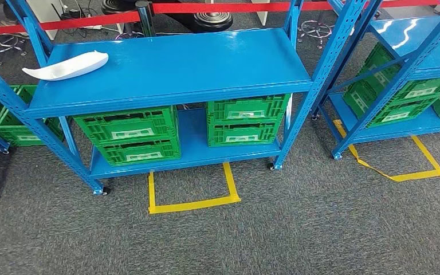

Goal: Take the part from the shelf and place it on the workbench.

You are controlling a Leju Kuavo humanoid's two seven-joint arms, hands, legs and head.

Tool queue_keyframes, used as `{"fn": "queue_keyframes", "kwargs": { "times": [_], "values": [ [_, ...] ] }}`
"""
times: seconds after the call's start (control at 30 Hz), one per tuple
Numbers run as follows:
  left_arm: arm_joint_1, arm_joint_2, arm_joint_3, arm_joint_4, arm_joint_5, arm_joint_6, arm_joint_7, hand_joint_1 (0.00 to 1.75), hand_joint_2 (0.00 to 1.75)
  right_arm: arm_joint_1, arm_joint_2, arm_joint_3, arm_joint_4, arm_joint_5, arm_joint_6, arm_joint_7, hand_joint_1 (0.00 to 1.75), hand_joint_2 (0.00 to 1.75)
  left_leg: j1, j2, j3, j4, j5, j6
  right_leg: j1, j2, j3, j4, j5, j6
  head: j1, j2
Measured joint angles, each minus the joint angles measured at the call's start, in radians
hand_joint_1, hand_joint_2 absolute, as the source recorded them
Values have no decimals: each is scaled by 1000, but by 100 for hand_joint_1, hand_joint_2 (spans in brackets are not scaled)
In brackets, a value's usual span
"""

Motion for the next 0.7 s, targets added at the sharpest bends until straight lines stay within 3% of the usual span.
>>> {"fn": "queue_keyframes", "kwargs": {
  "times": [0.3,0.7],
  "values": [
    [4,-22,73,18,-6,-3,0,0,0,6,14,-57,-1,7,0,-5,0,175,0,0,0,0,0,0,0,0,0,0,0,0,0,0],
    [5,-31,109,22,-7,-3,0,0,0,7,21,-86,-1,7,0,-6,0,175,0,-2,0,0,0,0,0,0,1,0,0,0,0,0]
  ]
}}
